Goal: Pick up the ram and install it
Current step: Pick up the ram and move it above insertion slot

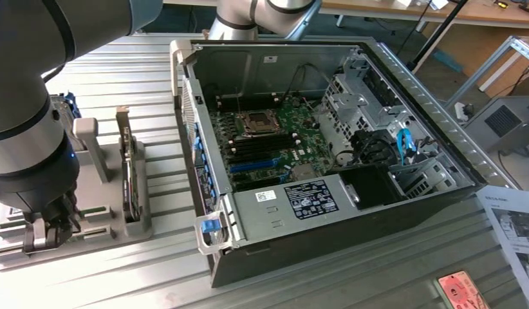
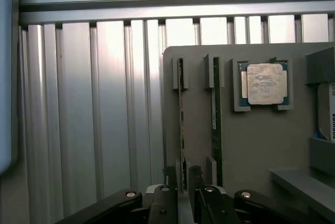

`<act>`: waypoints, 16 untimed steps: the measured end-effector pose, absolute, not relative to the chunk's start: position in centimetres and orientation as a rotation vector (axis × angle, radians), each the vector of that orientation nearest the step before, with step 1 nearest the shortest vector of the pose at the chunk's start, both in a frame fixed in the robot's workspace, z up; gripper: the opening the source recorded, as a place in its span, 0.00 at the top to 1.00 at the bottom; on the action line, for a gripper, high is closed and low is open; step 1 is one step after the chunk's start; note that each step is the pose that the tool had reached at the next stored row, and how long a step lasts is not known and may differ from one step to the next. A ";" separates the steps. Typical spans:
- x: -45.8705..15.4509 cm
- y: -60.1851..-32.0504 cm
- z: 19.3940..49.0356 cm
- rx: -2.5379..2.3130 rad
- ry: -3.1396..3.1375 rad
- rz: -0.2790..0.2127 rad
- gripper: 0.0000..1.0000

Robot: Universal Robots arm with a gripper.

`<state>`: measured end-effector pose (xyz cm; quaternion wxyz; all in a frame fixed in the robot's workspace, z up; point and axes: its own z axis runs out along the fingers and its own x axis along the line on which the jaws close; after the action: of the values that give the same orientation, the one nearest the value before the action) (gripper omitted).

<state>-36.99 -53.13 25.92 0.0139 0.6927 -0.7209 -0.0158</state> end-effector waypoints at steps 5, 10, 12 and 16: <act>-37.0 -53.2 25.5 2.157 -2.245 -0.049 0.76; -37.0 -53.2 25.5 2.158 -2.245 -0.049 0.76; -37.2 -53.2 25.5 2.158 -2.245 -0.049 0.76; -37.3 -53.2 25.5 2.158 -2.245 -0.049 0.76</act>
<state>-37.28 -53.21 25.46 0.0138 0.6929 -0.7208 -0.0157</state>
